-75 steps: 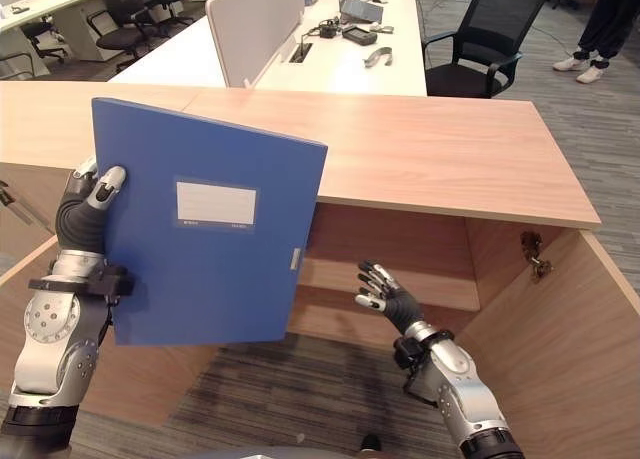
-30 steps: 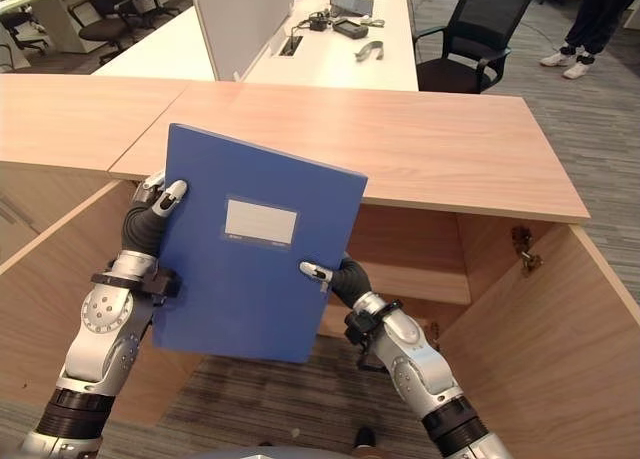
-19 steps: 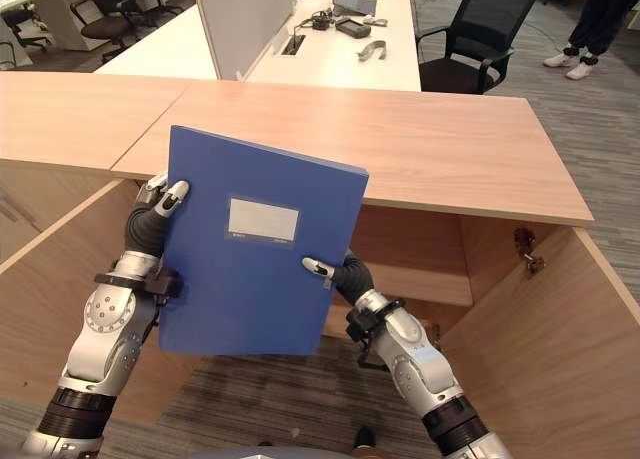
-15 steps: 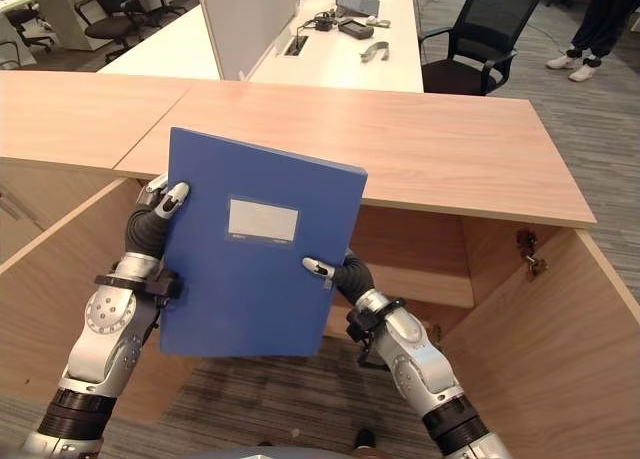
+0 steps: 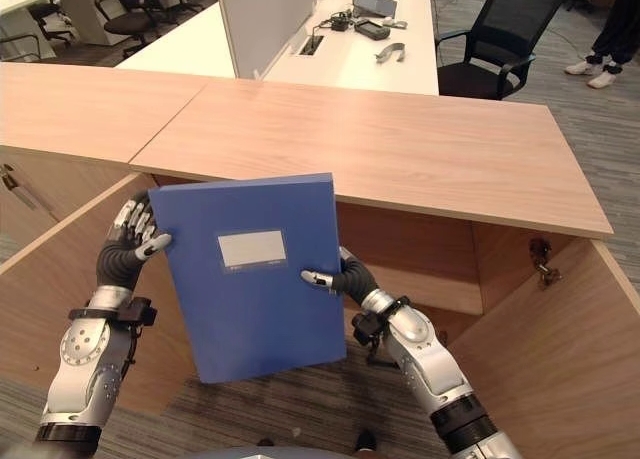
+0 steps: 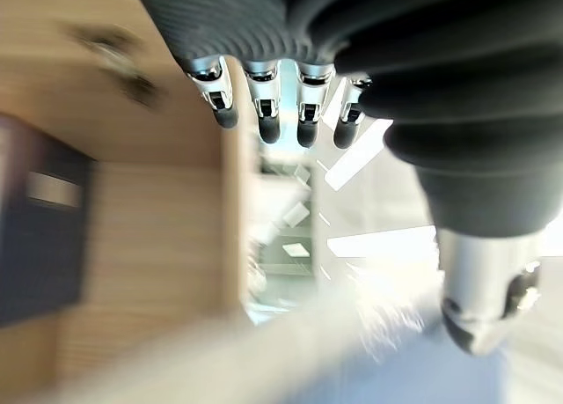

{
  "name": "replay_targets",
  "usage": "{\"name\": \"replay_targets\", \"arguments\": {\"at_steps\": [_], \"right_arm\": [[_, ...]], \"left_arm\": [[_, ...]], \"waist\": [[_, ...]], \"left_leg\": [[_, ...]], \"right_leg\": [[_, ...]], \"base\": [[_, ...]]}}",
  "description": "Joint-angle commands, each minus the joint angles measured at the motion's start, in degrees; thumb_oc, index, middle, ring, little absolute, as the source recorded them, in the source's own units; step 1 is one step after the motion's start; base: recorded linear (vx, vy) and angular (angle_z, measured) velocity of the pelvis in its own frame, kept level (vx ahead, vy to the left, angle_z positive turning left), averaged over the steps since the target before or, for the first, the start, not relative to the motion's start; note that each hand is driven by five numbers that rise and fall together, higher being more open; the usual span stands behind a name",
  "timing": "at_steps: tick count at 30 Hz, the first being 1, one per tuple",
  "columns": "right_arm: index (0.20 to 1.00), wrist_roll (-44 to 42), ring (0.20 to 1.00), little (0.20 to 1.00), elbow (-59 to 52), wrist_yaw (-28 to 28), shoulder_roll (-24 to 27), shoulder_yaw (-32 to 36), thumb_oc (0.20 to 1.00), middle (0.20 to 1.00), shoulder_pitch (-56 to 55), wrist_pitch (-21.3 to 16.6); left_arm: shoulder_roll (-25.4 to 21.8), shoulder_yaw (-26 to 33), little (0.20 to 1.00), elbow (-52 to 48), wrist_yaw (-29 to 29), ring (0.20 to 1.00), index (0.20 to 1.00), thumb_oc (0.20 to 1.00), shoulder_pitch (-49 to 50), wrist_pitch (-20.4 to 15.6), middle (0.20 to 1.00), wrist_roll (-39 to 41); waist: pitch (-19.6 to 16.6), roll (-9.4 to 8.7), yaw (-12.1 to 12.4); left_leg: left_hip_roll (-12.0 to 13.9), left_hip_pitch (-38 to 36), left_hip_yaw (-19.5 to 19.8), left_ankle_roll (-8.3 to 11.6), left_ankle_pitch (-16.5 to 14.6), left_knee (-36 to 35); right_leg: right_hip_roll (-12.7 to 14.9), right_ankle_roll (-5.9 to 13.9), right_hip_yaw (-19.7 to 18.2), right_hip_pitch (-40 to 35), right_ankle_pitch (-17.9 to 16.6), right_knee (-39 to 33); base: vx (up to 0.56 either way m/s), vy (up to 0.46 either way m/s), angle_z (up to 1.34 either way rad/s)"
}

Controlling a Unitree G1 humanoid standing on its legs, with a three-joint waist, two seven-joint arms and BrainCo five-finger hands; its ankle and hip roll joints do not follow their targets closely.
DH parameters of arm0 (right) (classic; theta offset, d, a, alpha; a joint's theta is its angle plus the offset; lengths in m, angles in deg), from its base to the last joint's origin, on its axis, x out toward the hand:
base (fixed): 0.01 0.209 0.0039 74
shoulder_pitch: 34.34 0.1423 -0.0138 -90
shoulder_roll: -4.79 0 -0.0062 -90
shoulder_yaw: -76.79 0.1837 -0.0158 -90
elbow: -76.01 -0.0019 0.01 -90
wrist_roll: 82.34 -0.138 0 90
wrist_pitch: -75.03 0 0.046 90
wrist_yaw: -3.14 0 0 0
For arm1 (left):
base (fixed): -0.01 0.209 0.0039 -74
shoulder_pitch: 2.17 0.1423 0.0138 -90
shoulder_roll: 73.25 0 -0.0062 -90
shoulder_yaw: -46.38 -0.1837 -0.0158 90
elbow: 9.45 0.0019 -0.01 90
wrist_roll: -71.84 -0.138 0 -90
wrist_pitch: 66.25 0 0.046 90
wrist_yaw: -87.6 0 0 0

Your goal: Put the empty folder in the office cabinet

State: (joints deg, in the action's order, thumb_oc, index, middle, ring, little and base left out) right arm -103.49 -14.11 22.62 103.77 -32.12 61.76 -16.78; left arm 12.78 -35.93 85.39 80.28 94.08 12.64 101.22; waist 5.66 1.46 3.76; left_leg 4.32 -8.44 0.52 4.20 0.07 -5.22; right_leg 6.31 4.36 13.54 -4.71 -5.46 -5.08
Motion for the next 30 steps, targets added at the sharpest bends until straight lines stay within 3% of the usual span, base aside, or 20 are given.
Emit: {"name": "replay_targets", "arguments": {"at_steps": [1, 4, 7, 12, 13, 23, 30], "right_arm": [[0.2, 4.43, 0.2, 0.2, -5.12, 1.03, -0.72, 3.74, 0.2, 0.2, 5.92, -4.26], [0.2, 10.13, 0.2, 0.2, -3.68, 0.18, -0.15, 3.45, 0.2, 0.2, 6.22, -5.73], [0.2, 12.37, 0.2, 0.2, -2.93, 0.3, 0.26, 2.65, 0.2, 0.2, 6.17, -5.86], [0.2, 15.02, 0.2, 0.2, 0.22, -0.17, 0.58, 0.3, 0.2, 0.2, 5.89, -6.53], [0.2, 15.82, 0.2, 0.2, 3.93, -0.7, 0.6, -1.9, 0.2, 0.2, 5.55, -6.27], [0.2, 16.48, 0.2, 0.2, 25.79, -5.5, -2.79, -4.79, 0.2, 0.2, 4.72, -4.55], [0.2, 13.01, 0.2, 0.2, 39.06, -10.04, -4.82, 0.12, 0.2, 0.2, 3.76, -2.31]], "left_arm": [[-2.86, 1.67, 1.0, 5.81, -4.45, 1.0, 1.0, 1.0, 0.39, 0.72, 1.0, 2.45], [-2.67, 1.03, 1.0, 17.99, -7.41, 1.0, 1.0, 1.0, 4.66, 3.4, 1.0, 1.38], [-2.78, -0.11, 1.0, 23.14, -8.52, 1.0, 1.0, 1.0, 5.7, 3.79, 1.0, -0.35], [-2.25, -3.52, 1.0, 35.25, -8.02, 1.0, 1.0, 1.0, 5.59, 3.79, 1.0, -8.51], [-1.45, -6.21, 1.0, 42.01, -7.15, 1.0, 1.0, 1.0, 4.63, 3.78, 1.0, -13.6], [-0.42, -14.23, 1.0, 47.34, -6.06, 1.0, 1.0, 1.0, 2.2, 3.27, 1.0, -22.31], [-1.29, -17.99, 1.0, 46.3, -6.53, 1.0, 1.0, 1.0, 1.2, 3.45, 1.0, -24.14]], "waist": [[-0.25, -2.0, 0.37], [0.08, -1.69, 0.98], [0.26, -1.63, 1.16], [0.63, -1.64, 1.54], [0.77, -1.85, 1.77], [1.19, -2.01, 2.73], [1.4, -1.51, 3.26]], "left_leg": [[-0.82, -0.17, -0.68, -0.56, -3.65, 0.22], [-0.79, 0.18, -0.42, -0.69, -3.26, 0.22], [-0.75, 0.39, -0.24, -0.74, -3.09, 0.22], [-0.86, 0.87, 0.26, -0.84, -2.8, 0.22], [-0.88, 1.23, 0.63, -0.83, -2.64, 0.22], [-1.02, 2.17, 1.94, -0.8, -2.37, 0.22], [-1.29, 3.09, 2.97, -0.73, -2.15, 0.22]], "right_leg": [[1.35, 3.05, -2.65, -4.6, 8.58, 0.76], [1.27, 3.16, -2.54, -4.31, 8.48, 0.96], [1.24, 3.21, -2.36, -4.17, 8.44, 1.1], [1.2, 3.26, -1.94, -3.73, 8.61, 1.64], [1.22, 3.32, -1.64, -3.4, 8.7, 2.05], [1.42, 3.32, -0.1, -3.13, 9.05, 2.5], [1.63, 3.37, 1.21, -3.15, 9.24, 2.22]], "base": [[0.0, 0.0, 0.0], [0.0, 0.0, 0.0], [-0.01, -0.001, 0.06], [-0.02, 0.003, 0.13], [-0.01, 0.002, 0.04], [0.01, -0.004, 0.06], [0.02, -0.013, 0.12]]}}
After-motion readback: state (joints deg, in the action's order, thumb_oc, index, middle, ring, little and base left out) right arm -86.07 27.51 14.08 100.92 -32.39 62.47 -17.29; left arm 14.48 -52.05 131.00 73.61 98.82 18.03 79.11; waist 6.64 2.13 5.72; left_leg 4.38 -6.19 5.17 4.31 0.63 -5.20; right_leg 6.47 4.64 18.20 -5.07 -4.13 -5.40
